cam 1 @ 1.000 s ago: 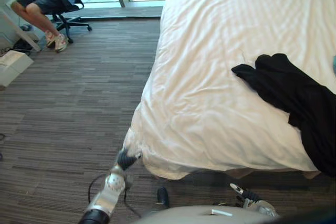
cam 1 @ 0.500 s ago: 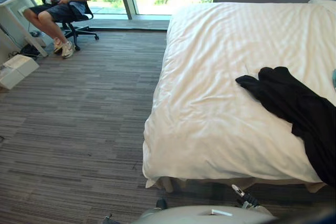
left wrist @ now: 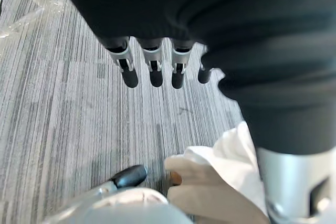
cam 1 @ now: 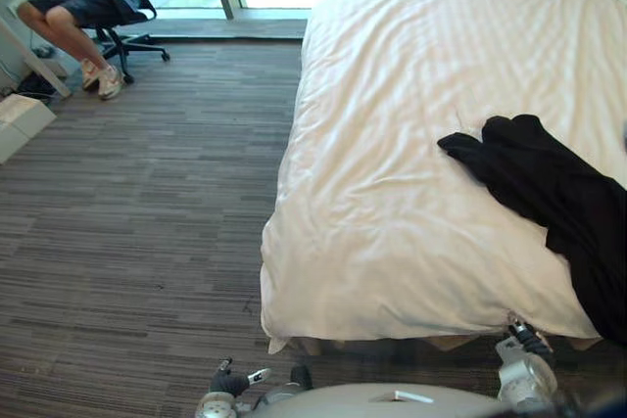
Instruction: Tidy the bed and pick cloth on bed and put in laundry
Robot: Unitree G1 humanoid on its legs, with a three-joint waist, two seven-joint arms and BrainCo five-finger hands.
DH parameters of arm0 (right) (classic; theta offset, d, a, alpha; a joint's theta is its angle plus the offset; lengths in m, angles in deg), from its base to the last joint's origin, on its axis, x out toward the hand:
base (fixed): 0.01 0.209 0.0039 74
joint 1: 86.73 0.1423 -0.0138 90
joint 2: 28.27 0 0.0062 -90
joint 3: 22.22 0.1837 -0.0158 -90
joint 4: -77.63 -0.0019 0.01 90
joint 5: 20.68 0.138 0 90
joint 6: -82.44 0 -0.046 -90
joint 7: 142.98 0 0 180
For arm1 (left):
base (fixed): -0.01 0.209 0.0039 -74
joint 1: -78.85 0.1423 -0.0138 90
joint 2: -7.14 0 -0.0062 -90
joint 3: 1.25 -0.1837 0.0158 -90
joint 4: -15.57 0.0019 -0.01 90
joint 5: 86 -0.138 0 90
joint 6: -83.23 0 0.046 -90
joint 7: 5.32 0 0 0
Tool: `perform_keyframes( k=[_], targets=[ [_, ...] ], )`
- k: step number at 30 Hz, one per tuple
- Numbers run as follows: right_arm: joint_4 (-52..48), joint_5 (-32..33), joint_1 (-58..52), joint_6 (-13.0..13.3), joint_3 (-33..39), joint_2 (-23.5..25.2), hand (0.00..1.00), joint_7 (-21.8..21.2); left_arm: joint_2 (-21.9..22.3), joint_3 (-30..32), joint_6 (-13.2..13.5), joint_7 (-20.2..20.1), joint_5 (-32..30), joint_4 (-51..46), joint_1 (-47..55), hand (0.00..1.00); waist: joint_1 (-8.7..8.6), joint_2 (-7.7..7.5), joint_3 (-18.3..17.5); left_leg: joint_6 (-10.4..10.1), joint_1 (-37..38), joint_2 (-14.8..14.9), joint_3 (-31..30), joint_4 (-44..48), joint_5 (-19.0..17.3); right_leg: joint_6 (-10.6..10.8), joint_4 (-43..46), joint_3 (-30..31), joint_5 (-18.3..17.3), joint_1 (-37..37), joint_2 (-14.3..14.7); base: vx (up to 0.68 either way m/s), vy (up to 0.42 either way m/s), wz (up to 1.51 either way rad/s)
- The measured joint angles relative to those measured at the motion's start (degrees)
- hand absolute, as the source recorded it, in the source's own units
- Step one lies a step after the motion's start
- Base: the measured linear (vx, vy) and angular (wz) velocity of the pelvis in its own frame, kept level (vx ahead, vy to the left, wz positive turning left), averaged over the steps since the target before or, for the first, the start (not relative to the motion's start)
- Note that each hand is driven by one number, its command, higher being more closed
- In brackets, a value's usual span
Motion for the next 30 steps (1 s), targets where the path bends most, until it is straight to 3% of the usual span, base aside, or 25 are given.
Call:
perform_keyframes(
  k=[3, 4, 5, 6, 8, 10, 13, 16, 23, 27, 30],
  targets=[
    [-9.8, -4.4, 0.7, 1.8, -3.0, -0.9, 1.00, -1.0, -0.2, -1.0, -0.6, 0.1, 0.3, -0.1, 0.0, 0.00, -0.07, 0.25, -0.1, 0.0, 0.6, 0.3, 0.1, 0.1, 0.0, 0.0, 1.0, 0.2, 0.1, -0.2, 0.1, 0.07, -0.025, -0.10],
    [-12.1, -7.7, 0.7, 4.4, -4.0, -1.3, 1.00, -1.4, -0.1, -1.1, -0.7, 0.1, 0.5, -0.1, 0.0, 0.00, -0.17, 0.34, -0.1, 0.0, 0.6, 0.3, 0.1, 0.1, 0.0, 0.0, 1.3, 0.2, 0.1, -0.4, 0.2, 0.03, -0.026, -0.06],
    [-18.3, -11.5, 0.2, 11.8, -6.0, -2.5, 1.00, -4.8, 0.0, -1.2, -0.9, 0.2, 1.5, -0.4, 0.2, 0.00, -0.34, 0.58, -0.2, 0.0, 0.3, 0.4, 0.1, 0.1, 0.0, 0.0, 1.5, 0.3, 0.1, -0.9, 0.2, 0.02, -0.018, -0.05],
    [-27.8, -11.3, 0.3, 11.9, -7.1, -3.7, 1.00, -10.1, 0.0, -2.1, -0.8, 0.8, 1.9, -0.6, 0.9, 0.00, -0.74, 0.94, -0.1, 0.0, 0.1, 0.4, 0.0, 0.1, 0.0, -0.1, 1.7, 0.2, 0.2, -1.3, 0.2, 0.01, -0.014, -0.04],
    [-38.2, -7.9, 0.7, 3.6, -8.9, -5.9, 1.00, -17.0, -0.1, -3.1, -0.8, 1.4, 1.9, -1.8, 2.6, 0.00, -1.47, 0.93, -0.2, 0.2, 0.0, 0.5, -0.1, 0.1, 0.2, 0.0, 1.7, 0.1, 0.7, -1.4, 0.3, 0.00, 0.000, 0.00],
    [-46.9, -6.8, -0.2, -1.5, -11.1, -5.9, 1.00, -24.9, -0.2, -3.5, 0.1, 2.6, 2.0, -2.3, 4.1, 0.00, -1.43, 0.90, -0.1, 0.2, -0.2, 0.8, -0.5, 0.1, 0.2, -0.1, 1.7, -1.0, 1.3, -1.4, 0.5, -0.01, -0.010, 0.09],
    [-52.4, -6.2, -0.8, -6.3, -16.8, -5.2, 1.00, -32.9, -0.5, -4.5, 1.0, 3.3, 2.7, -2.3, 4.9, 0.00, -1.48, 0.80, -0.1, 0.4, -0.3, 0.6, -1.2, 0.1, 0.3, -0.1, 1.7, -1.3, 1.4, -1.4, 0.3, -0.03, 0.002, 0.06],
    [-56.9, -7.0, -0.7, -9.7, -25.1, -4.5, 1.00, -37.9, -0.9, -5.6, 1.8, 3.9, 4.4, -2.1, 4.9, 0.00, -1.25, 0.77, -0.1, 0.6, -0.6, 0.2, -2.2, -0.2, 0.5, -0.1, 1.7, -2.8, 1.4, -1.3, 0.1, -0.09, 0.002, 0.11],
    [-58.5, -7.0, 2.9, -16.4, -42.8, -4.0, 1.00, -41.2, -1.6, -7.9, 2.8, 4.6, 6.4, -2.1, 5.2, 0.00, -0.36, 0.97, 0.2, 1.6, -1.9, -0.8, -5.0, -0.3, 2.2, 0.3, 1.7, -5.6, 0.6, -1.1, -1.0, -0.12, 0.010, 0.19],
    [-58.6, -7.2, 3.6, -22.3, -52.8, -2.0, 1.00, -42.4, -1.9, -8.3, -1.6, 2.4, 6.9, -2.5, 4.2, 0.00, 0.31, 1.00, 0.2, 1.5, -2.5, -0.9, -6.5, -0.3, 2.7, 0.5, 1.5, -6.9, 0.5, -0.8, -1.2, -0.08, 0.016, 0.18],
    [-56.0, -8.3, 7.8, -24.7, -60.6, -0.7, 1.00, -42.1, -2.4, -9.2, -4.5, -0.1, 7.6, -2.5, 4.2, 0.00, 0.46, 1.06, 0.3, 1.6, -2.5, -1.2, -6.6, -0.3, 2.7, 0.5, 1.3, -7.0, 0.6, -0.6, -1.3, -0.03, 0.019, 0.02]
  ],
)
